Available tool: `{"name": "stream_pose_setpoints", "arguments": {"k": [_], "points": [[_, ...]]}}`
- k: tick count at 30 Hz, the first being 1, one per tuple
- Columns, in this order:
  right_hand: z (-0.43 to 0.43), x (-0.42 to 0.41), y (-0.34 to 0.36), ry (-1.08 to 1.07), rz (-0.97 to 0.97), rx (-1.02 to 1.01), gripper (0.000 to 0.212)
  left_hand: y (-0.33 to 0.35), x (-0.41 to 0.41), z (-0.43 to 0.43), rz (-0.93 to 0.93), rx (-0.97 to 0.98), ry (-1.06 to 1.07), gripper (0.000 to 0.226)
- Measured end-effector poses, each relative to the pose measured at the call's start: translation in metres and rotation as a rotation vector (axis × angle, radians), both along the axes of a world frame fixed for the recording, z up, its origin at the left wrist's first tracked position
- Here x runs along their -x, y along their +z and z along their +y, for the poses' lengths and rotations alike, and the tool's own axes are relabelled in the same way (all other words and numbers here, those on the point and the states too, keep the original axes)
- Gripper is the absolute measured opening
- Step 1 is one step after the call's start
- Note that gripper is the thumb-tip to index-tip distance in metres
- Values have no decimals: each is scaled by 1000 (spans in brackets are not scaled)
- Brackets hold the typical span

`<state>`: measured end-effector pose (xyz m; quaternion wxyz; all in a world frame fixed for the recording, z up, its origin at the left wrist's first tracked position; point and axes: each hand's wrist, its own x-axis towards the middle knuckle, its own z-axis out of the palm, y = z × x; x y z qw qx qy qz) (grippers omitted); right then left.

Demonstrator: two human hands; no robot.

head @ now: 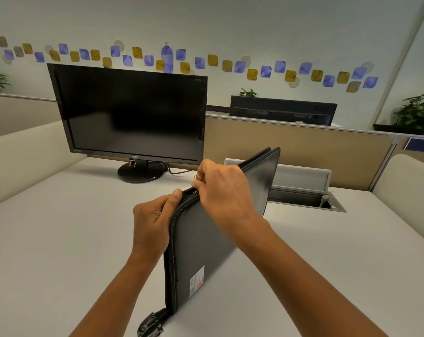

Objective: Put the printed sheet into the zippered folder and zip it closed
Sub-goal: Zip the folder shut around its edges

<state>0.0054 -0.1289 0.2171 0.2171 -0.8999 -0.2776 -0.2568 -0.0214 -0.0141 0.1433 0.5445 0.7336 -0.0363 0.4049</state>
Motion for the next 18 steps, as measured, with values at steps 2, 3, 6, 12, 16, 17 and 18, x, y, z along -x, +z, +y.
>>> {"name": "stream_pose_setpoints", "arguments": {"k": [2, 3, 6, 12, 16, 17, 18], "points": [[1, 2, 0, 21, -25, -5, 10, 0, 0, 0, -5, -11, 11, 53], [1, 4, -1, 32, -32, -22, 10, 0, 0, 0, -10, -16, 17, 53], [1, 6, -4, 59, -42, -69, 13, 0, 0, -1, -16, -10, 25, 53], [2, 10, -6, 97, 13, -139, 13, -1, -1, -2, -20, 10, 9, 52], [9, 21, -11, 140, 59, -216, 12, -4, -4, -2, 0, 41, 4, 45], [14, 25, -13, 169, 75, -220, 12, -6, -5, -2, 0, 64, 6, 48], [17, 28, -15, 188, 90, -219, 12, -8, -7, -2, 2, 91, 4, 52]]}}
